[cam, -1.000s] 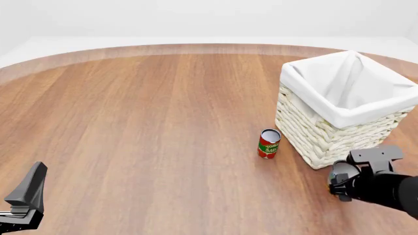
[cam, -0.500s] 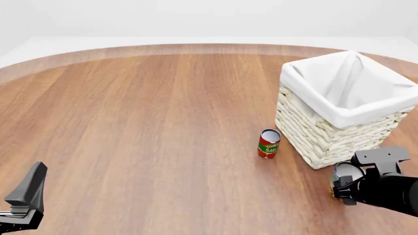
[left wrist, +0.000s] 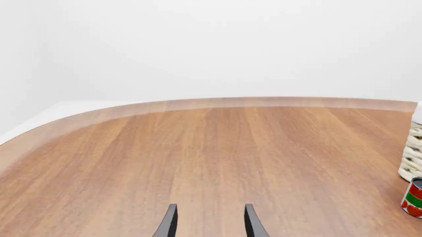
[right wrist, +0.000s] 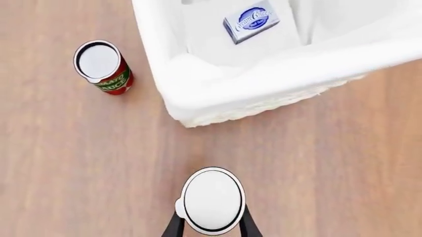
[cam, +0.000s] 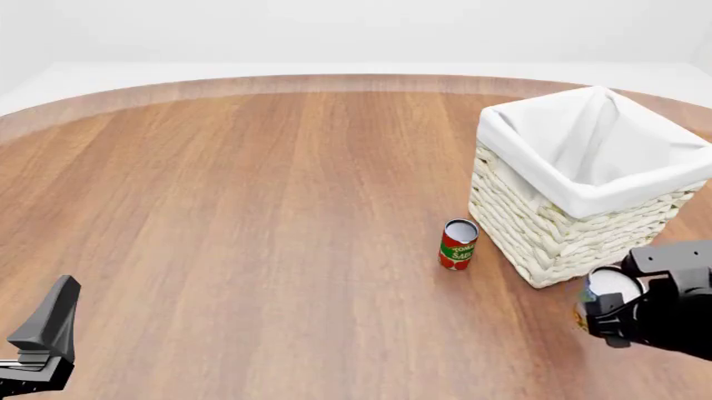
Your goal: Pick up the alphabet soup and the cream cheese box, and put them in the basket.
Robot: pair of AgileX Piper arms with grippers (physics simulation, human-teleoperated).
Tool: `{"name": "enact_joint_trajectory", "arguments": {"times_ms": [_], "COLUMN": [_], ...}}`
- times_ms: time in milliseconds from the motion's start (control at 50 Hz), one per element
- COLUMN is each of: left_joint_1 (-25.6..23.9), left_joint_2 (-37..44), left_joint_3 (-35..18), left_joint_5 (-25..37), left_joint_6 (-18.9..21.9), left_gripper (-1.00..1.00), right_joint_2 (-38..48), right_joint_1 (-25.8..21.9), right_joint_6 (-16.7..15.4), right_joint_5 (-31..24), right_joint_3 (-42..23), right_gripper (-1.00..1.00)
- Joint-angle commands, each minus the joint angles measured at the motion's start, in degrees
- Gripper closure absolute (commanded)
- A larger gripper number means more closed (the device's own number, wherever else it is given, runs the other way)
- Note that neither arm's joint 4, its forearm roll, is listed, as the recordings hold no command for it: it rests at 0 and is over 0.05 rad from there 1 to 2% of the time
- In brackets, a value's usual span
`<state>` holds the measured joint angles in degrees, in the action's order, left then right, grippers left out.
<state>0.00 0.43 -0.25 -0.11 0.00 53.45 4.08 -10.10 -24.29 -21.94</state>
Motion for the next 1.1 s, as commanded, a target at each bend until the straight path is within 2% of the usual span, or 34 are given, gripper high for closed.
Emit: {"name": "enact_joint_trajectory", "arguments": {"times_ms": [20,120,140,180,240,260,320,380,480,560,680,720,760,780,820,880,1060,1100], "left_joint_1": [0.00,0.00,0.00,0.00,0.00,0.00,0.00,0.00,0.00,0.00,0.00,0.00,0.00,0.00,0.00,0.00,0.00,0.00], "left_joint_2": [0.00,0.00,0.00,0.00,0.00,0.00,0.00,0.00,0.00,0.00,0.00,0.00,0.00,0.00,0.00,0.00,0.00,0.00], "left_joint_3": [0.00,0.00,0.00,0.00,0.00,0.00,0.00,0.00,0.00,0.00,0.00,0.00,0.00,0.00,0.00,0.00,0.00,0.00], "left_joint_5": [0.00,0.00,0.00,0.00,0.00,0.00,0.00,0.00,0.00,0.00,0.00,0.00,0.00,0.00,0.00,0.00,0.00,0.00], "left_joint_6": [0.00,0.00,0.00,0.00,0.00,0.00,0.00,0.00,0.00,0.00,0.00,0.00,0.00,0.00,0.00,0.00,0.00,0.00], "left_gripper": [-1.00,-1.00,-1.00,-1.00,-1.00,-1.00,-1.00,-1.00,-1.00,-1.00,-1.00,-1.00,-1.00,-1.00,-1.00,-1.00,-1.00,-1.00], "right_joint_2": [-5.52,-6.64,-6.20,-6.82,-6.59,-7.39,-7.13,-8.26,-8.24,-9.61,-9.42,-9.78,-9.42,-9.68,-9.39,-9.43,-9.17,-9.31], "right_joint_1": [-0.09,0.11,0.28,0.61,0.64,0.54,0.76,1.00,1.14,0.74,0.80,0.90,1.02,1.04,1.24,1.70,2.31,2.39], "right_joint_6": [0.41,0.15,-0.20,-0.45,-0.66,-0.71,-1.15,-1.75,-2.46,-2.59,-3.17,-3.29,-3.59,-3.72,-4.08,-4.71,-5.32,-5.24], "right_joint_5": [-6.62,-8.51,-7.35,-9.40,-8.63,-10.52,-10.08,-13.61,-14.19,-18.08,-18.21,-20.61,-19.71,-21.42,-20.75,-22.54,-22.79,-24.66], "right_joint_3": [-3.03,-4.36,-3.73,-5.57,-5.27,-6.36,-6.49,-9.29,-10.70,-13.68,-14.30,-16.54,-16.20,-17.63,-17.48,-19.31,-20.79,-22.81], "right_gripper": [1.00,1.00,1.00,1.00,1.00,1.00,1.00,1.00,1.00,1.00,1.00,1.00,1.00,1.00,1.00,1.00,1.00,1.00]}}
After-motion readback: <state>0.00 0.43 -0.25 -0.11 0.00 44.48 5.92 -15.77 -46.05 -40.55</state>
